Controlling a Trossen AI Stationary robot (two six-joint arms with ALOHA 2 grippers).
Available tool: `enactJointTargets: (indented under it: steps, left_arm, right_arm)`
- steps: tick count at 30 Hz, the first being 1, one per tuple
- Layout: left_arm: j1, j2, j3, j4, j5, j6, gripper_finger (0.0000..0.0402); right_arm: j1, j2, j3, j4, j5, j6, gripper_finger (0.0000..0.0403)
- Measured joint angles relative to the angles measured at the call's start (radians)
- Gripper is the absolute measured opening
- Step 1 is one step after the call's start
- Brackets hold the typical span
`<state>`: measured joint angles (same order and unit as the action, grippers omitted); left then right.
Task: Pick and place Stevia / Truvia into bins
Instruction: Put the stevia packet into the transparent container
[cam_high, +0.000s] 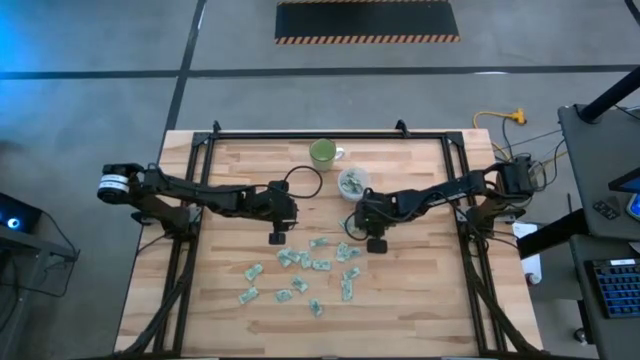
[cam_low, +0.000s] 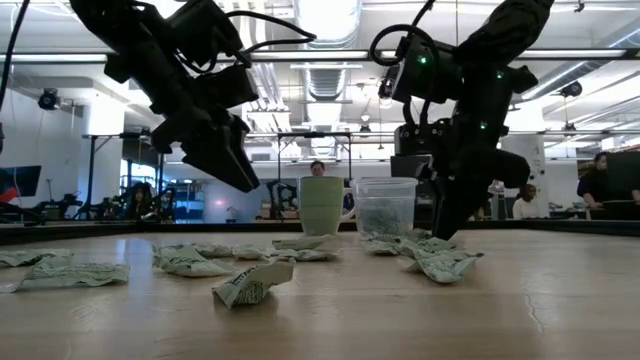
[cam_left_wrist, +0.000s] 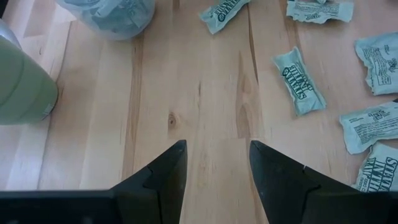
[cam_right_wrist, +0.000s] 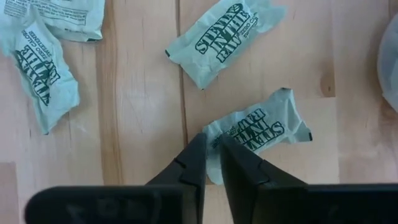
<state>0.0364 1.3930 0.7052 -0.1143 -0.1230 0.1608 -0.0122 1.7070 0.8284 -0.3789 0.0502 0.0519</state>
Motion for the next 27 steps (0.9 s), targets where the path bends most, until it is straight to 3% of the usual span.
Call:
enactJointTargets:
  steps: [3,12,18,27]
  left_arm:
    - [0.000,0.000,0.000,0.000,0.000,0.000,0.0158]
    - [0.001,0.000,0.000,0.001,0.000,0.000,0.0158]
    - [0.001,0.000,0.000,0.002,0.000,0.001,0.0158]
    - [0.001,0.000,0.000,0.003,0.000,0.002,0.0158]
  right_arm:
    - [0.014,-0.003,0.012,-0.025,0.002,-0.025,0.0012]
    - [0.077,-0.103,0.051,-0.048,0.019,-0.092,0.0008]
    - [0.123,-0.207,0.051,-0.044,0.156,-0.114,0.0008]
    - [0.130,-0.271,0.049,-0.013,0.491,-0.208,0.0008]
